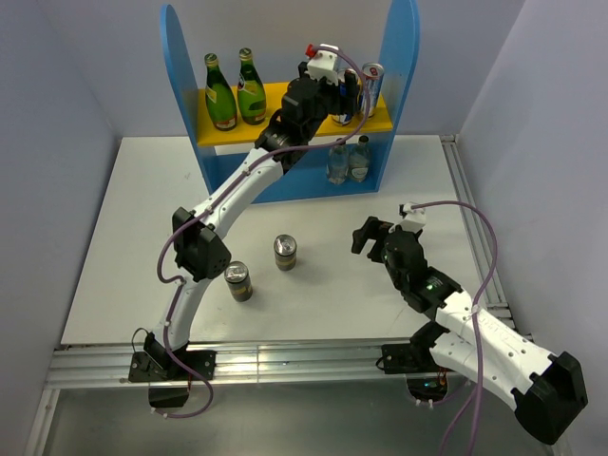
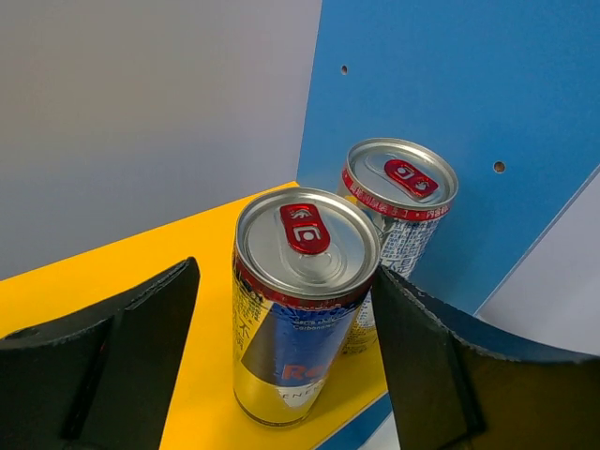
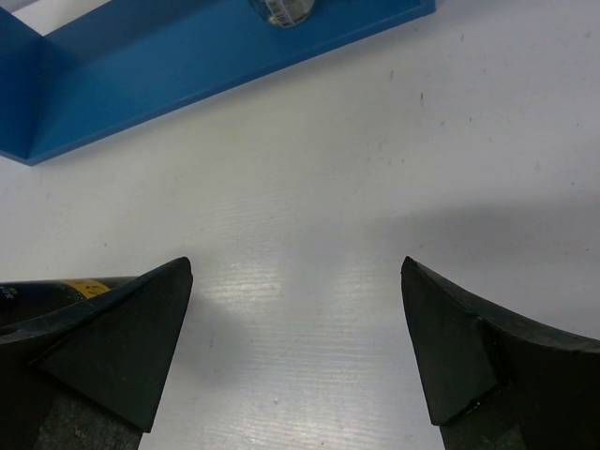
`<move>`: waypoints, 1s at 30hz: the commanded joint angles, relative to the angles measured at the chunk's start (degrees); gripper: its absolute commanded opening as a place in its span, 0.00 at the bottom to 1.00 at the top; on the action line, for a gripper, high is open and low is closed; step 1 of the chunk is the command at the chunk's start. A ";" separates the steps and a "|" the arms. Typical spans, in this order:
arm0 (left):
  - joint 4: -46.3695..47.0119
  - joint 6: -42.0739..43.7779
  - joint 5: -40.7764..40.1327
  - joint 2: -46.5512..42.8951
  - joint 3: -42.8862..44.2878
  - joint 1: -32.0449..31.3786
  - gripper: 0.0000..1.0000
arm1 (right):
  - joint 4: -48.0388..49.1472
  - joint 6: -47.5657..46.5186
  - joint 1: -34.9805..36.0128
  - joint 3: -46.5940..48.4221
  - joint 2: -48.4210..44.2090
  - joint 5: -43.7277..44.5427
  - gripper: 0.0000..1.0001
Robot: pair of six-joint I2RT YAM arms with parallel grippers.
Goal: Place and organize the beverage onto the shelf
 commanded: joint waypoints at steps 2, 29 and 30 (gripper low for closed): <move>2.94 1.15 0.28 -0.35 1.78 0.08 0.81 | 2.53 -0.37 0.24 -0.37 0.55 0.23 0.99; 5.84 11.69 -27.55 -36.02 -41.86 -16.16 0.94 | 4.72 -0.28 0.24 -2.31 1.87 1.29 0.99; 6.37 11.87 -31.76 -39.87 -48.16 -19.57 0.94 | 4.98 -0.71 0.33 -2.39 1.69 1.02 0.99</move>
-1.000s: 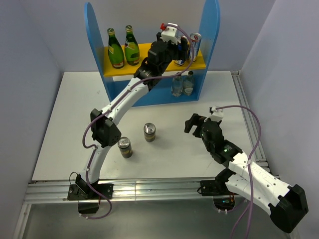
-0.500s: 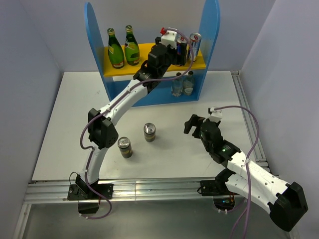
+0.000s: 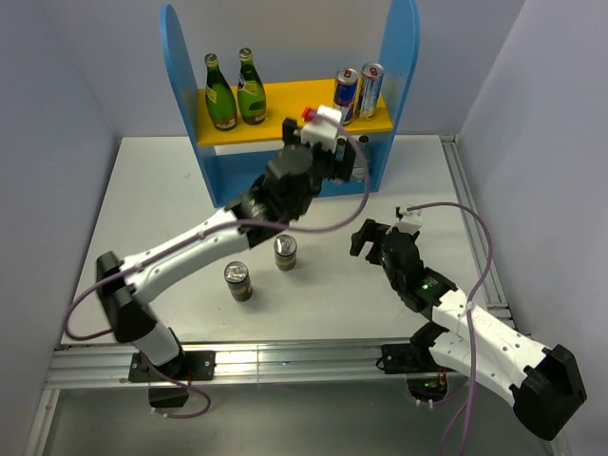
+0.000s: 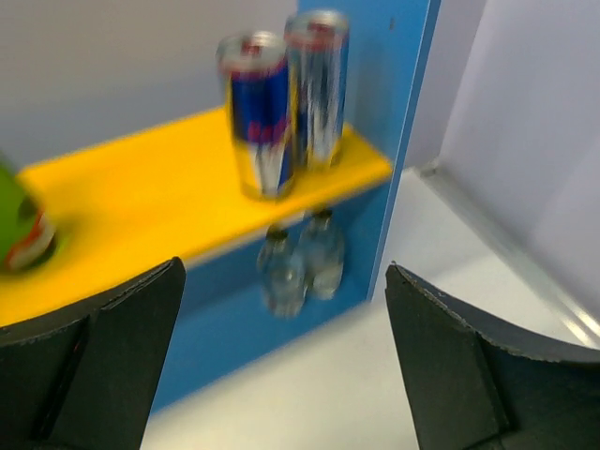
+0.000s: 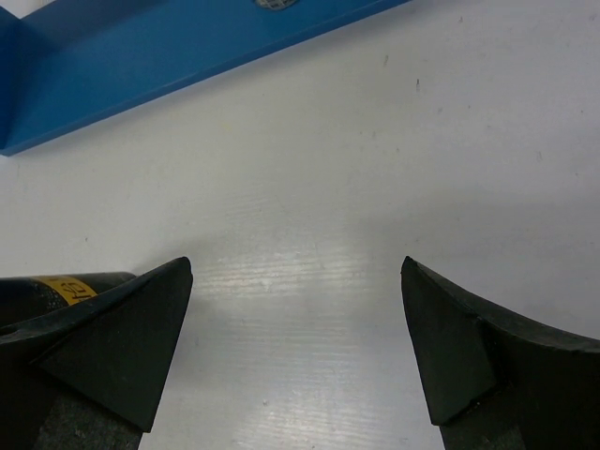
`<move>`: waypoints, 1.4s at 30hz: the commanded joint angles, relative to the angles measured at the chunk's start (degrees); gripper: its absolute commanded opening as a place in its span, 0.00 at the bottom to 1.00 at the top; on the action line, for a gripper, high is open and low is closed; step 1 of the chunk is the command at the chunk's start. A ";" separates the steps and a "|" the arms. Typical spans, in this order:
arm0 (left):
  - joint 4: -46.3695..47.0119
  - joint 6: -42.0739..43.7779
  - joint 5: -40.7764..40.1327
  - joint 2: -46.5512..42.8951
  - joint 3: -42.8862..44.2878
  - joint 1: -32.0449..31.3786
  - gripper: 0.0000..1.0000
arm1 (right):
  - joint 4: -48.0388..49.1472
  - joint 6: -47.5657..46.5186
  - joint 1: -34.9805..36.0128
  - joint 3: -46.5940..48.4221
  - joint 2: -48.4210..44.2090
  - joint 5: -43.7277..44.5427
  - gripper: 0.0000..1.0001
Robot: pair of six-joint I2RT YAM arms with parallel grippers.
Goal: Place and organize the beverage onto the shelf
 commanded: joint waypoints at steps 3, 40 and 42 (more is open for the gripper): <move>-0.86 -1.24 -26.26 -15.73 -20.71 -11.61 0.93 | 4.25 -1.98 0.68 -1.35 -1.57 -1.39 0.99; -53.27 -87.58 -40.97 -42.74 -61.89 -48.56 0.99 | 18.04 -10.43 27.31 18.60 38.66 -1.23 1.00; -48.55 -82.08 -40.54 -45.29 -65.32 -47.51 0.99 | 18.57 -10.25 27.31 20.26 40.70 0.61 1.00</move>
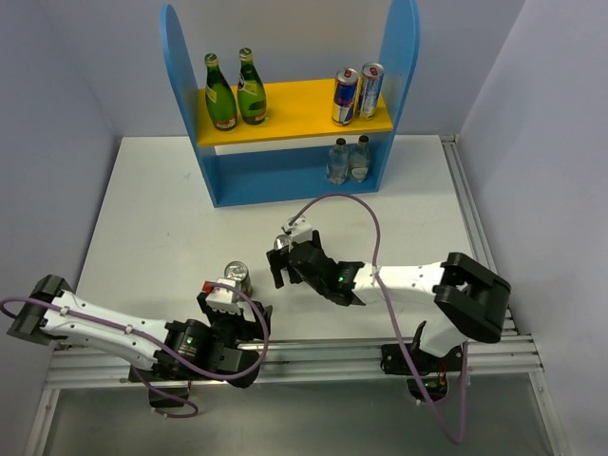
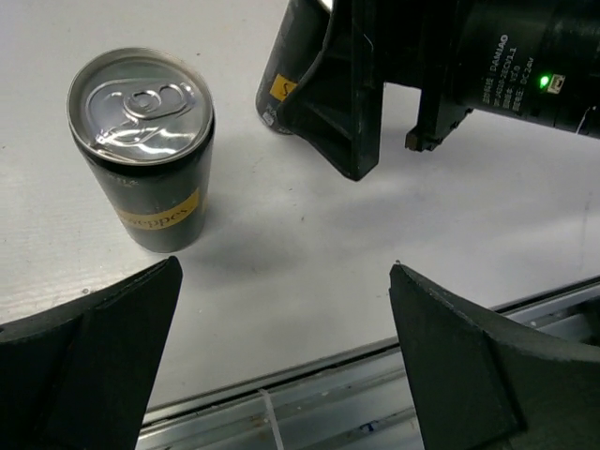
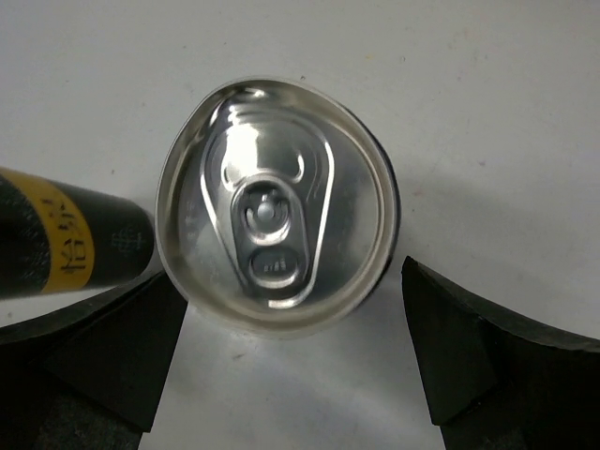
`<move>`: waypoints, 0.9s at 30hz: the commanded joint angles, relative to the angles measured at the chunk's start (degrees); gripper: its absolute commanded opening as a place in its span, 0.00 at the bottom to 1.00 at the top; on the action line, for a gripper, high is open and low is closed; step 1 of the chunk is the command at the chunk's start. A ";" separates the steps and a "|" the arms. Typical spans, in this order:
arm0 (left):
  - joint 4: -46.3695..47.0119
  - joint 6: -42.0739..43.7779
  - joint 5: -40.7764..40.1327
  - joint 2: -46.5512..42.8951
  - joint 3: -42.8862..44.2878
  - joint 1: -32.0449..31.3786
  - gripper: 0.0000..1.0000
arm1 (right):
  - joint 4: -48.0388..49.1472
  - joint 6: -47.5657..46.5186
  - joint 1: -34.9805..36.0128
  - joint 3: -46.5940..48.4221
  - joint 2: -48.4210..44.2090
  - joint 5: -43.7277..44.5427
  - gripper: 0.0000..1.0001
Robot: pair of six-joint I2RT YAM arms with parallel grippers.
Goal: Place and organize the beverage onto the shelf
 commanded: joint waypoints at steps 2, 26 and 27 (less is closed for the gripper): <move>15.95 10.88 -0.49 -4.54 -6.86 2.07 0.99 | 4.09 0.46 0.32 4.65 4.95 5.61 1.00; 45.86 32.79 5.23 7.56 -9.17 22.64 0.98 | 11.56 -0.07 0.40 7.99 14.98 15.99 0.00; 46.56 33.22 5.31 8.01 -9.34 22.64 0.98 | 11.39 -0.24 0.32 8.08 14.89 16.07 0.00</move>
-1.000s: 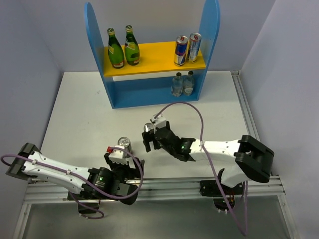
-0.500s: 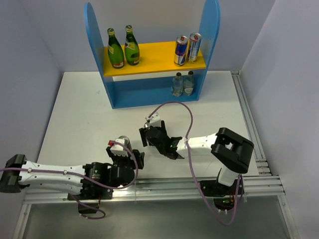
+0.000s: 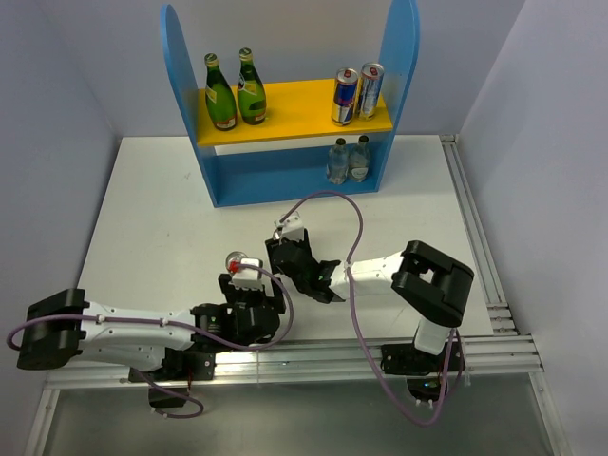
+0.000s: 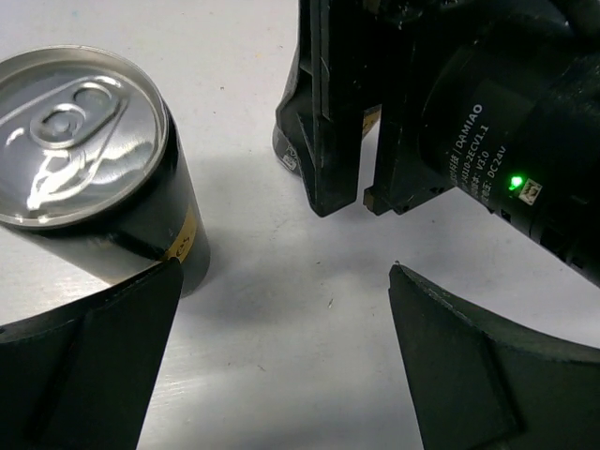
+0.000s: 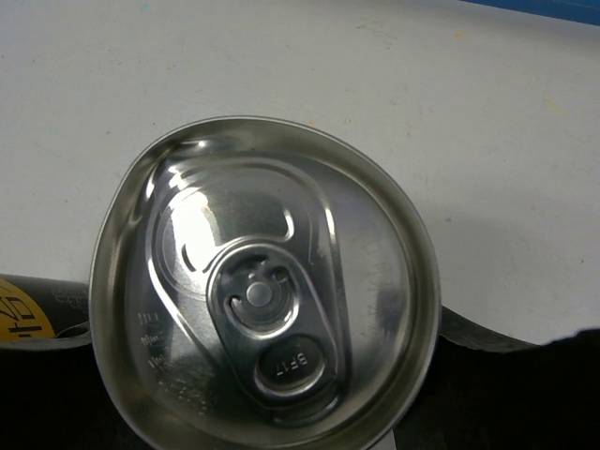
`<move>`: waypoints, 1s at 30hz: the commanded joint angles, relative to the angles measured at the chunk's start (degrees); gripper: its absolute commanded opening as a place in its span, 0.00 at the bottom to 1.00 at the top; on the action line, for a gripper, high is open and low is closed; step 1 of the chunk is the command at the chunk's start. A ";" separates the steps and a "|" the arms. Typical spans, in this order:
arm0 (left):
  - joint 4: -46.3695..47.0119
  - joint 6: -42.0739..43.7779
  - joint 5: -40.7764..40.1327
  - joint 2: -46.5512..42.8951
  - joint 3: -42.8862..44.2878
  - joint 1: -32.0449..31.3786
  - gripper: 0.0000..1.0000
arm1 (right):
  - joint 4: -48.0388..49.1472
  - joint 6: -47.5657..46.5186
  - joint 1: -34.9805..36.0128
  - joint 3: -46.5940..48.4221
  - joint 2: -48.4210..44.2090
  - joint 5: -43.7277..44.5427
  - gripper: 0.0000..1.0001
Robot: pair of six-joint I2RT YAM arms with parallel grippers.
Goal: Place and organize the beverage onto the shelf
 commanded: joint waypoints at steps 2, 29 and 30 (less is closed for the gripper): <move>3.60 -0.59 -2.40 2.23 1.83 0.44 0.99 | 1.61 -0.09 0.21 2.31 0.32 3.05 0.00; -30.92 -23.42 -6.62 4.51 12.46 -4.04 0.99 | -0.32 0.43 0.21 3.10 0.58 3.49 0.00; -31.45 -24.22 -6.79 4.69 12.29 -4.13 0.99 | -0.32 0.43 0.12 3.10 0.58 3.40 0.00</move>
